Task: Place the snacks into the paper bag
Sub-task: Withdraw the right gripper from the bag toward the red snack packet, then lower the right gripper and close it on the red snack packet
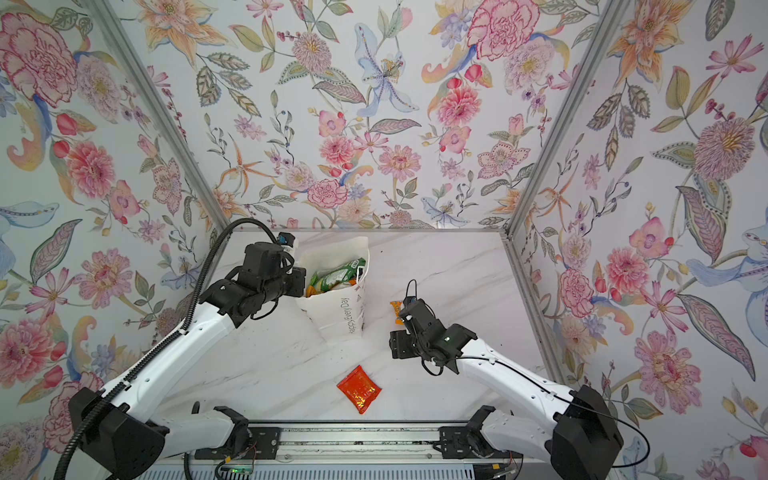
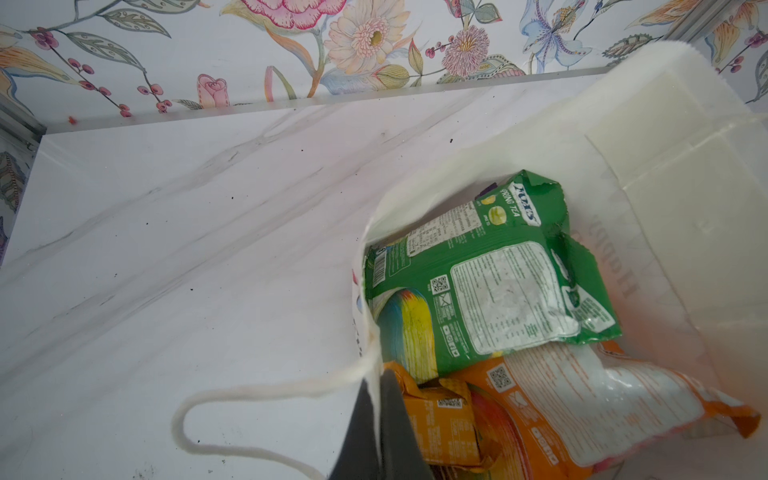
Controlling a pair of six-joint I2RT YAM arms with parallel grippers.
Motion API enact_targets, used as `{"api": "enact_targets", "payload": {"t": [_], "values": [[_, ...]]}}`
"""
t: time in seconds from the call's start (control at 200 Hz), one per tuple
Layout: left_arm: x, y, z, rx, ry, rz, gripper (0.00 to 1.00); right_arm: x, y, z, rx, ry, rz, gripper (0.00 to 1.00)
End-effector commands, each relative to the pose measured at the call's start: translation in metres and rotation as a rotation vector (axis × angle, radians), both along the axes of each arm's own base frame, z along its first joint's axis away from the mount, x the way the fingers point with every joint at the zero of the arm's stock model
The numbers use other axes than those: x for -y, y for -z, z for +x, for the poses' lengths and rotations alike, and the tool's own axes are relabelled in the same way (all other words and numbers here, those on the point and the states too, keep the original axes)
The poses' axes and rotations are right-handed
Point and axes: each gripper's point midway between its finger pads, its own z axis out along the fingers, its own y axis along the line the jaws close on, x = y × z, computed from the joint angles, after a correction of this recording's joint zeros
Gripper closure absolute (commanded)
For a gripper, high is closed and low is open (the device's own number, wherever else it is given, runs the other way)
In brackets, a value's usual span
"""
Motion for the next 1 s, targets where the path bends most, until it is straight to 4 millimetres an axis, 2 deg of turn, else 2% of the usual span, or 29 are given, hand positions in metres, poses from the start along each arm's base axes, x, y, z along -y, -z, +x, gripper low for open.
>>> {"api": "enact_targets", "payload": {"t": [0.0, 0.175, 0.26, 0.33, 0.6, 0.711, 0.996], "values": [[-0.007, -0.035, 0.009, 0.153, -0.015, -0.023, 1.00, -0.036, 0.008, -0.009, -0.027, -0.041, 0.121, 0.27], [-0.005, -0.032, 0.005, 0.159, 0.006, -0.029, 1.00, -0.073, 0.034, -0.036, -0.094, -0.123, 0.151, 0.32], [-0.008, -0.032, 0.005, 0.162, -0.002, -0.023, 1.00, -0.083, 0.043, -0.045, -0.109, -0.151, 0.132, 0.36], [-0.010, -0.030, 0.005, 0.161, -0.009, -0.016, 1.00, -0.083, 0.051, -0.049, -0.111, -0.147, 0.100, 0.40], [-0.011, -0.028, 0.004, 0.160, -0.011, -0.009, 1.00, -0.084, 0.072, -0.058, -0.143, -0.158, 0.045, 0.41], [-0.012, -0.029, 0.004, 0.162, -0.017, -0.006, 1.00, -0.087, 0.081, -0.063, -0.174, -0.172, 0.026, 0.55], [-0.015, -0.027, 0.004, 0.159, -0.027, 0.004, 1.00, -0.089, 0.089, -0.068, -0.204, -0.185, 0.013, 0.73]]}}
